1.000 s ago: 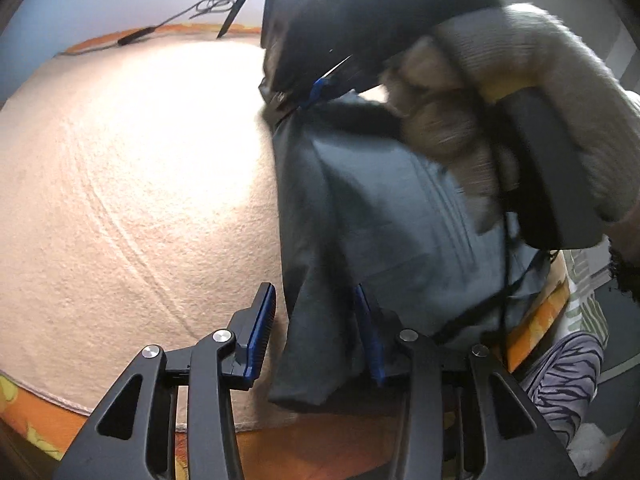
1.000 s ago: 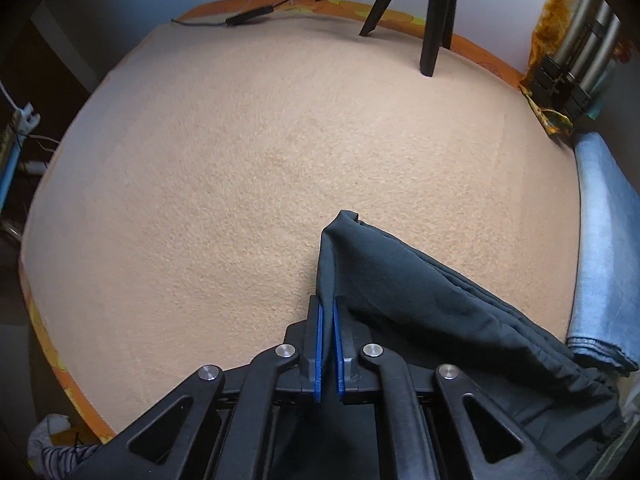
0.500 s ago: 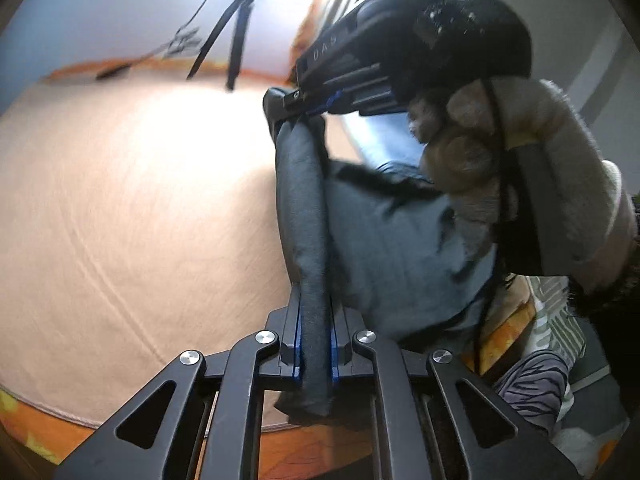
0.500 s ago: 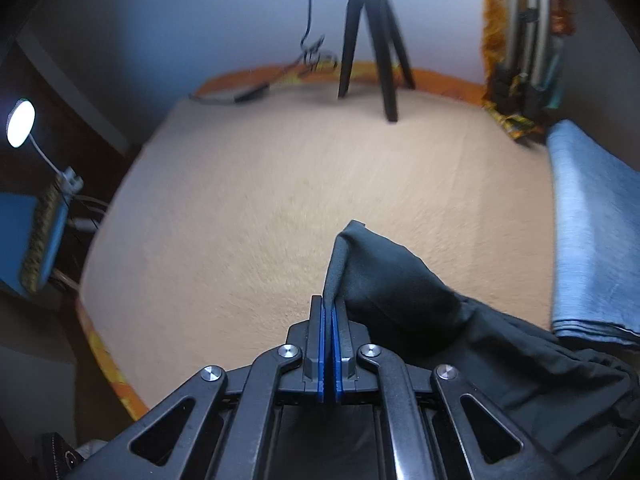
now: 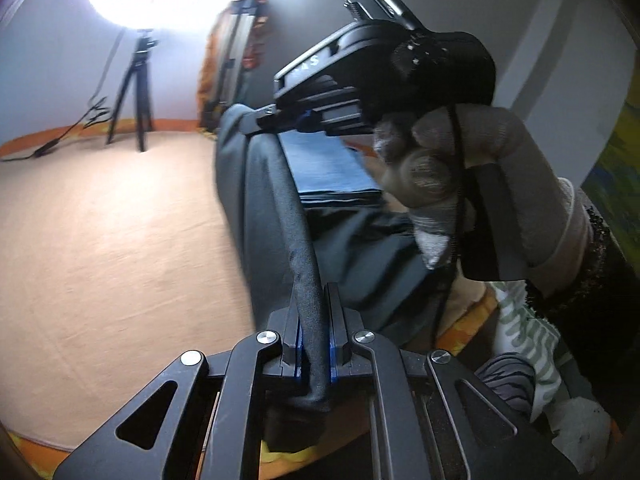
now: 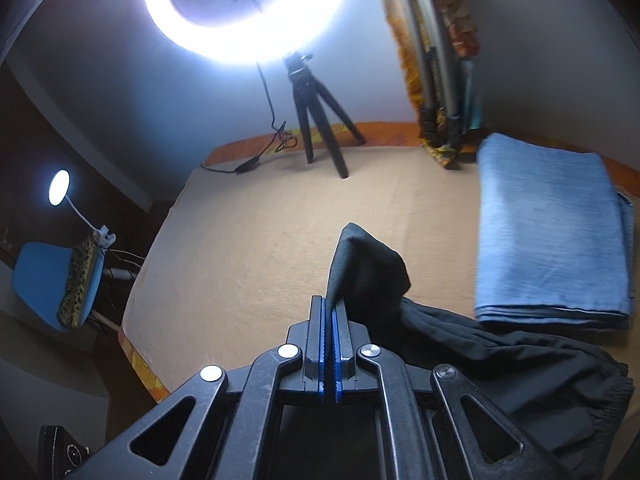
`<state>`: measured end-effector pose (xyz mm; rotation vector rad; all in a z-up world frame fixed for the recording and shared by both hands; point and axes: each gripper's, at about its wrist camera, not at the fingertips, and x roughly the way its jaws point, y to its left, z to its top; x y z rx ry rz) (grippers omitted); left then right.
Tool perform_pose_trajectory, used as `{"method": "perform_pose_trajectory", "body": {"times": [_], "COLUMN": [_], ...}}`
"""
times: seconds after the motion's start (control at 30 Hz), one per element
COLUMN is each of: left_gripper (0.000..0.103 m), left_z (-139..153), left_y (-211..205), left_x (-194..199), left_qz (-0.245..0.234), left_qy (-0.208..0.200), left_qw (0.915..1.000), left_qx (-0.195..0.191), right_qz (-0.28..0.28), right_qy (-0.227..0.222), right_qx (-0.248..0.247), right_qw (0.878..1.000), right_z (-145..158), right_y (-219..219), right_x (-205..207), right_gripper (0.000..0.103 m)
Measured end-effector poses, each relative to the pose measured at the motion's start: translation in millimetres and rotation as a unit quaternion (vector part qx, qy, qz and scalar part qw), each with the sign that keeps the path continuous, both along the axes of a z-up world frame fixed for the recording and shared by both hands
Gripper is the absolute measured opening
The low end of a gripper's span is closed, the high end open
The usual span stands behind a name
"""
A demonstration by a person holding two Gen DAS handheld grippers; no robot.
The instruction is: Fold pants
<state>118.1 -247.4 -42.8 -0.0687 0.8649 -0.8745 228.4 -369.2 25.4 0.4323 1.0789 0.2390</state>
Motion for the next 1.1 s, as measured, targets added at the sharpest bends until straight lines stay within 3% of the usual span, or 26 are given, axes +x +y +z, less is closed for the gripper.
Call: {"method": "perform_pose_trajectory", "body": {"times": [0.2,0.5,1.1], "left_gripper": [0.007,0.007,0.007], "left_z": [2,-1,-20], "left_y": [-34,-86,-148], "left_x": [-16,-42,-63], "left_qz": [-0.024,-0.064,-0.092], "left_qy": [-0.003,-0.019,-0.005], "left_qw": [0.9997,0.997,0.9951], "left_qx": [-0.001,0.039,0.037], "right_qz": [-0.014,-0.037,-0.072], "right_qy": [-0.015,-0.017,-0.016], "right_qx": [0.002,-0.01,-0.014], "right_qw": [1.0,0.999,0.997], "right_z": [7,-3,-27], "right_y": [-37,-90,-163], "right_x": [-25,-62,-105], "right_gripper": [0.0,0.0,0.0]}}
